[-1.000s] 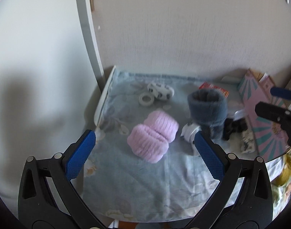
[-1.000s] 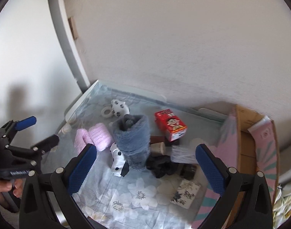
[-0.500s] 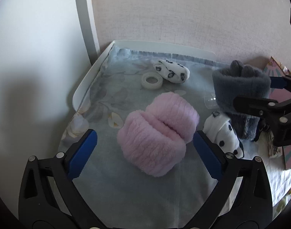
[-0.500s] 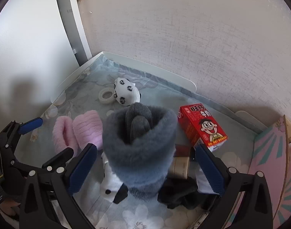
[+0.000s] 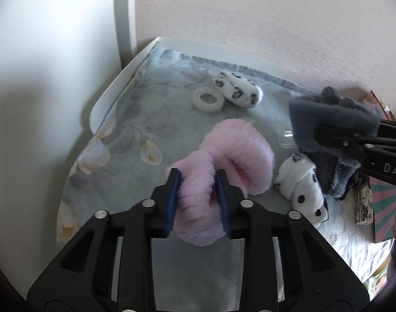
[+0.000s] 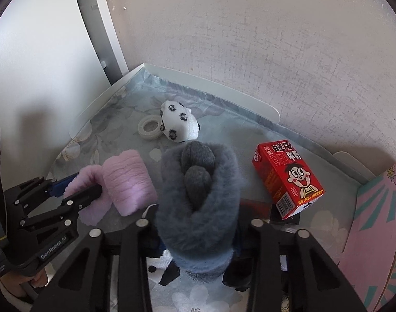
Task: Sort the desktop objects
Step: 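Grasp the pink slippers with the left tool while the right tool grasps the grey slipper, then carry both slippers into the cardboard box and open both tools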
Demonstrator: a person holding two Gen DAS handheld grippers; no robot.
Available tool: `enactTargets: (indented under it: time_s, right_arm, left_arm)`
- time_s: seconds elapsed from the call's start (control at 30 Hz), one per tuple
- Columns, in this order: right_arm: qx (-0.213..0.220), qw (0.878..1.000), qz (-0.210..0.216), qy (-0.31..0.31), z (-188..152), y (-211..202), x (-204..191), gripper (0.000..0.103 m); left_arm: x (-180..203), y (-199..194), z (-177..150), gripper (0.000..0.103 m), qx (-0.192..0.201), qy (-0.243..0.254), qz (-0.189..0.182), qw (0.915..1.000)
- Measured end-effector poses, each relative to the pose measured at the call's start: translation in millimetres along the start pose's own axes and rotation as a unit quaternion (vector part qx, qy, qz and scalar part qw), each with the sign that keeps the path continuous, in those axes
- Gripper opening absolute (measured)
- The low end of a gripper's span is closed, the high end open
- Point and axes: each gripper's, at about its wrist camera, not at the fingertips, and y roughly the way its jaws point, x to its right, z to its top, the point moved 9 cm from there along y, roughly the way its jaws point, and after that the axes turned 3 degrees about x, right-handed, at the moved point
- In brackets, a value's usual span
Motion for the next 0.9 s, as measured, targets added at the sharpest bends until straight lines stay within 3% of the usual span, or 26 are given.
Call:
enactTargets:
  time_s: [0.53, 0.73, 0.9]
  right_arm:
    - [0.025, 1.0, -0.01, 0.011, 10, -29, 4, 0.029]
    - [0.045, 0.999, -0.007, 0.02, 24, -61, 8, 0.029]
    - [0.062, 0.997, -0.01, 0.033, 34, -93, 21, 0.029]
  left_arm:
    - [-26, -31, 19, 0.017, -0.008, -0.008, 0.03, 0.9995]
    - [-23, -59, 42, 0.017, 0.007, 0.026, 0.059, 0.9979]
    - [-6, -82, 65, 0.017, 0.019, 0.052, 0.055, 0.9969]
